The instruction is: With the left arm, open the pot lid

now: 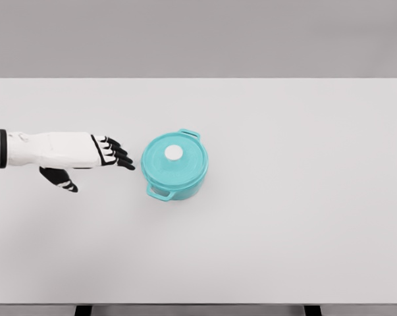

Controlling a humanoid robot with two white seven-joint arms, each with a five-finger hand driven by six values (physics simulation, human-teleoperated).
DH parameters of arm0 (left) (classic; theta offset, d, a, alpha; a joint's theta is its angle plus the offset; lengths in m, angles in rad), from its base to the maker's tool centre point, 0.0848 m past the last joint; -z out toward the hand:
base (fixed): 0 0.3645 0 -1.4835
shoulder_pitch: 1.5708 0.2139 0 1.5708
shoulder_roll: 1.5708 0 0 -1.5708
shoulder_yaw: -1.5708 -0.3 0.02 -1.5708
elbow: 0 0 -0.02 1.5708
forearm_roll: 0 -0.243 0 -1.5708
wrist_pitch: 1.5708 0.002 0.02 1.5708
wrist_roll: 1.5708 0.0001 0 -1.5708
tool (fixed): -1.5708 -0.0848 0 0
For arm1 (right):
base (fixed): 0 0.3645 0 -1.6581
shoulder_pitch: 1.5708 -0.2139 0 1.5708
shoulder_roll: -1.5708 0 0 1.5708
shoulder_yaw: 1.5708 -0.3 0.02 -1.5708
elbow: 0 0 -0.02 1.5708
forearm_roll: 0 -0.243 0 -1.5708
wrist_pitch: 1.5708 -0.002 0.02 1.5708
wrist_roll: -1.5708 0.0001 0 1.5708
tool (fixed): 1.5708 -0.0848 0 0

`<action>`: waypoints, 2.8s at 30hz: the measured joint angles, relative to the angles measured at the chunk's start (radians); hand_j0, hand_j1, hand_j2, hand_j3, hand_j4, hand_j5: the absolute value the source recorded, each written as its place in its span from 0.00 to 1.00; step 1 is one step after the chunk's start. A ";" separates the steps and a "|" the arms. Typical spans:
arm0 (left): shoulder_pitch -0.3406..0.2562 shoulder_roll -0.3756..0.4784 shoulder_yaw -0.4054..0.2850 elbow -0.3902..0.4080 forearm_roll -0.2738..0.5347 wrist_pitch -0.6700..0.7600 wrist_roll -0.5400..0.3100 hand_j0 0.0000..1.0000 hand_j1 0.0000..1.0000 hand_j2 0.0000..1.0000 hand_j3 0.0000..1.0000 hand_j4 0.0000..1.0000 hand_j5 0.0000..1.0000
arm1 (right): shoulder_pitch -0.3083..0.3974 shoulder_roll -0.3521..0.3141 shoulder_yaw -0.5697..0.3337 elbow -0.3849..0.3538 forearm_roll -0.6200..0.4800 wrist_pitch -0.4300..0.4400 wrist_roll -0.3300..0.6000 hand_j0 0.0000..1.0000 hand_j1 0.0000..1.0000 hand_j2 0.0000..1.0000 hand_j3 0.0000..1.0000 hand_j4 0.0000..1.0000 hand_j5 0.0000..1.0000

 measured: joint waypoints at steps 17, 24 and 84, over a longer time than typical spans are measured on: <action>-0.282 -0.410 -0.164 0.203 0.033 0.000 -0.007 1.00 1.00 1.00 1.00 1.00 1.00 | 0.002 0.000 -0.002 0.002 -0.001 0.001 -0.001 1.00 1.00 1.00 1.00 1.00 1.00; -0.284 -0.421 -0.181 0.238 0.002 0.000 -0.009 1.00 1.00 1.00 1.00 1.00 1.00 | 0.002 0.000 -0.002 0.002 -0.001 0.001 -0.001 1.00 1.00 1.00 1.00 1.00 1.00; -0.242 -0.074 -0.143 0.211 0.023 0.000 -0.003 1.00 1.00 1.00 1.00 1.00 1.00 | 0.002 0.000 -0.002 0.002 -0.001 0.001 -0.001 1.00 1.00 1.00 1.00 1.00 1.00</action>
